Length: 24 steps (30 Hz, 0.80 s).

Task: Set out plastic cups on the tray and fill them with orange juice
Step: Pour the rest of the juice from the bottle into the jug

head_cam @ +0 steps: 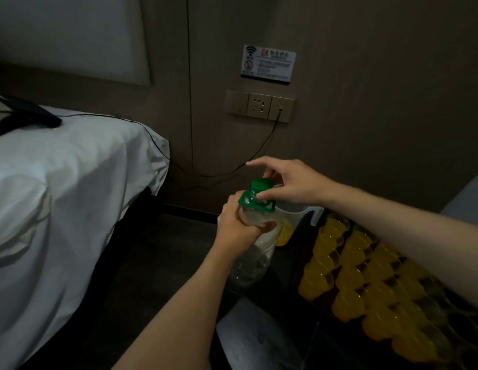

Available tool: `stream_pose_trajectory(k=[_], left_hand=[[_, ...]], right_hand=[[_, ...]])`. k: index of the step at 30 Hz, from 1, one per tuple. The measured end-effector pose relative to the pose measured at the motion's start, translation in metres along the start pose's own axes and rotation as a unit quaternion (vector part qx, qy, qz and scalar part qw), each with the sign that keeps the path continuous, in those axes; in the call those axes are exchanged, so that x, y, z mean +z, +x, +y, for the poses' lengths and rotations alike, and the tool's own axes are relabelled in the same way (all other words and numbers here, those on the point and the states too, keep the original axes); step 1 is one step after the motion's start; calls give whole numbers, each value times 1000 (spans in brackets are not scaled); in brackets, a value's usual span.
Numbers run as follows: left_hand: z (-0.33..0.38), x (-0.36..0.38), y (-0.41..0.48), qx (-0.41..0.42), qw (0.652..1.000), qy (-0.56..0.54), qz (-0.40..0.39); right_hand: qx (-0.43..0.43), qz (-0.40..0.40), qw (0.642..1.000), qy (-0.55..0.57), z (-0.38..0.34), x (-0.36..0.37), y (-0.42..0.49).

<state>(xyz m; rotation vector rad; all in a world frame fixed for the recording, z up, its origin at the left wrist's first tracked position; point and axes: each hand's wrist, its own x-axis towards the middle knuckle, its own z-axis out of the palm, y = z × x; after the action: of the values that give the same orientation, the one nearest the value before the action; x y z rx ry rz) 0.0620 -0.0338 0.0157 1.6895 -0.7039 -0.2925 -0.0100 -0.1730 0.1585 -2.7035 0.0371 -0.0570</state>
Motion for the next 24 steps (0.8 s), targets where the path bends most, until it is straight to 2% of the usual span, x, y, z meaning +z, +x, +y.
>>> stream_pose_trajectory(k=[2,3,5,8,10,11,13,15,22,24], left_hand=[[0,1,1,2,1000,2,4],[0,2,2,3,1000,3,3],[-3,3,4,0,1000,-4,4],[-6,4,6,-9,1000,-14,6],[-6,4,6,-14,1000,-18,1],[-7,4,6,-14,1000,-27,0],[-7,4,6,-6,1000,-30,3],[-8,3,7,-1,1000,-23,-1],[-8,4,5,-44,999,5,-1],[-11,4,6,-57,998,-7,-2]], right_hand=[[-11,-77,994,-80,-5,-17,8],[-12,-83,989,-118,-8,-21,12],[23,-58,976,-207,-17,-17,19],[91,-1,935,-343,-29,2,26],[102,3,934,-341,-31,2,28],[89,-19,942,-323,-31,-2,27],[19,-89,946,-310,-27,-9,28],[-30,-115,943,-310,-23,-8,26],[50,-12,945,-324,-25,16,26],[58,-36,951,-300,-23,12,31]])
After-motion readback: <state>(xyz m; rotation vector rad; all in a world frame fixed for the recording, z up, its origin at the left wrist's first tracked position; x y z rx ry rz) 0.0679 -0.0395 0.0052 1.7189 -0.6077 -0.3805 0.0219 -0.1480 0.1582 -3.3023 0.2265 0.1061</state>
